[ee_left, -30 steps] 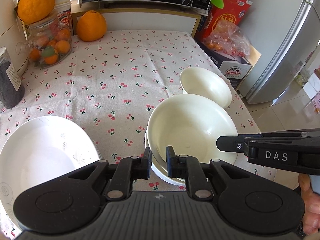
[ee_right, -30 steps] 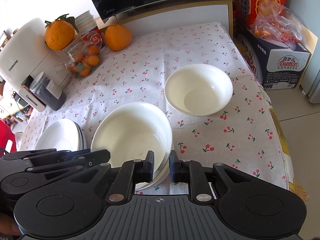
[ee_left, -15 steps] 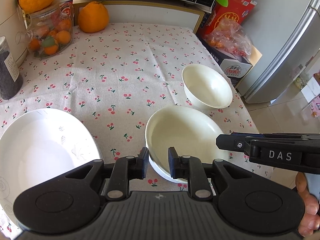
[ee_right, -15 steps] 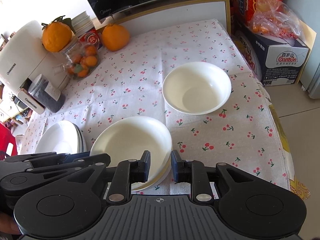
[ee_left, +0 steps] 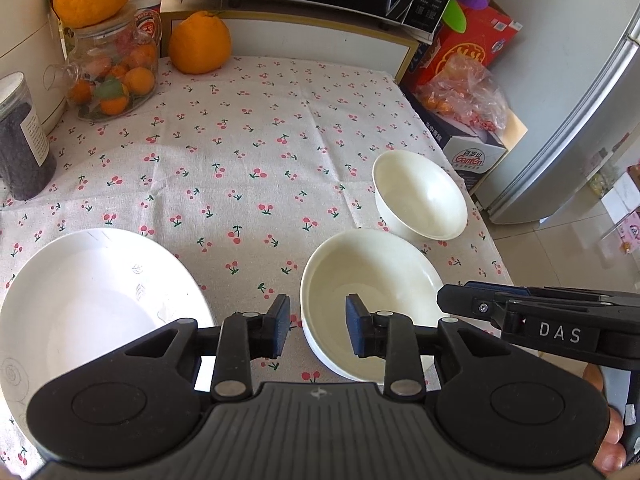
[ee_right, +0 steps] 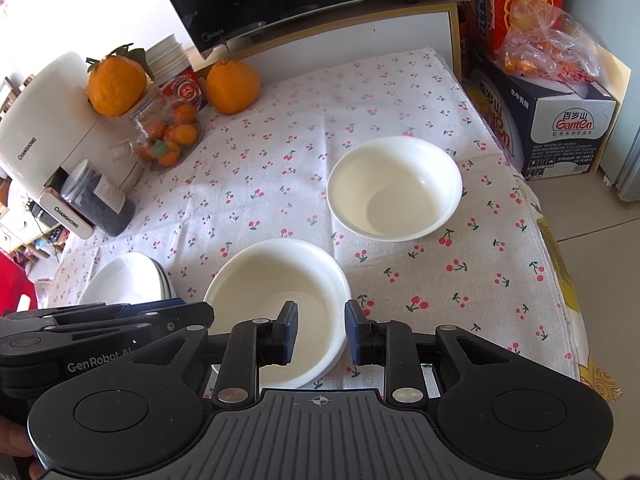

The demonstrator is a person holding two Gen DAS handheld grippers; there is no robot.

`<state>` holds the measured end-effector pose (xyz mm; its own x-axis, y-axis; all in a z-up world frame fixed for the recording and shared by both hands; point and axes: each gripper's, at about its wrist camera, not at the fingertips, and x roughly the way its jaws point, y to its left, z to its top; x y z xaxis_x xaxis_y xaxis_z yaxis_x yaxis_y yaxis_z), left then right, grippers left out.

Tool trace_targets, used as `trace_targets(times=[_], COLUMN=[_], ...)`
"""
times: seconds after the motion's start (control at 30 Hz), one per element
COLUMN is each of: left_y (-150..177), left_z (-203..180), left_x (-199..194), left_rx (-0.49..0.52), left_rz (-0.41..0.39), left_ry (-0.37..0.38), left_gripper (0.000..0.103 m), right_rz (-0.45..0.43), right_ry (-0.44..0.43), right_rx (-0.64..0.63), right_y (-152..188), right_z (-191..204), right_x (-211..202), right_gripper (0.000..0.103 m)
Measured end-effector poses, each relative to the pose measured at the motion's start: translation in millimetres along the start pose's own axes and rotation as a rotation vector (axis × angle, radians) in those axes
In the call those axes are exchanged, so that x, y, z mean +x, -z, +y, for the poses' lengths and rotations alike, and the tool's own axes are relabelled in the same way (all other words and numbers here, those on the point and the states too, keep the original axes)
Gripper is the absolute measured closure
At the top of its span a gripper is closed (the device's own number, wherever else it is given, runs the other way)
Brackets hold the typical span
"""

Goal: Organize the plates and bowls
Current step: 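Move both open grippers to the smaller white bowl, then close both grippers on the rim of the smaller white bowl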

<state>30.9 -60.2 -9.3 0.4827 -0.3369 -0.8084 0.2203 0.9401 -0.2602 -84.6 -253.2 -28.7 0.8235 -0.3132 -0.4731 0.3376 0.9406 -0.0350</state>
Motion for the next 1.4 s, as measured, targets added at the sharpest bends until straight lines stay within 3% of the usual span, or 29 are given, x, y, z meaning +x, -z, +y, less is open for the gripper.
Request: trace_targets(times=[0.27, 0.37, 0.67, 0.8, 1.4], left_y=[-10, -13, -26, -31, -62], left_z=[2, 3, 2, 3, 2], left_x=[-3, -4, -8, -8, 11], left_rx=[-0.029, -0.042, -0.068, -0.082, -0.121], left_rz=[-0.027, -0.039, -0.086, -0.095, -0.106], left_ry=[0.001, 0.006, 0.015, 0.014, 0.051], left_gripper=[0.058, 0.055, 0.047, 0.045, 0.036], right_rz=[-0.021, -0.035, -0.065, -0.075, -0.098], right_ry=[-0.003, 0.0, 0.0, 0.005, 0.019], right_rx=[0.021, 0.034, 0.088, 0.113, 0.315], right_y=[-4, -6, -13, -15, -47], right_z=[-4, -7, -18, -24, -75], right_x=[-4, -7, -13, -15, -19], right_gripper=[0.076, 0.066, 0.066, 0.059, 0.054])
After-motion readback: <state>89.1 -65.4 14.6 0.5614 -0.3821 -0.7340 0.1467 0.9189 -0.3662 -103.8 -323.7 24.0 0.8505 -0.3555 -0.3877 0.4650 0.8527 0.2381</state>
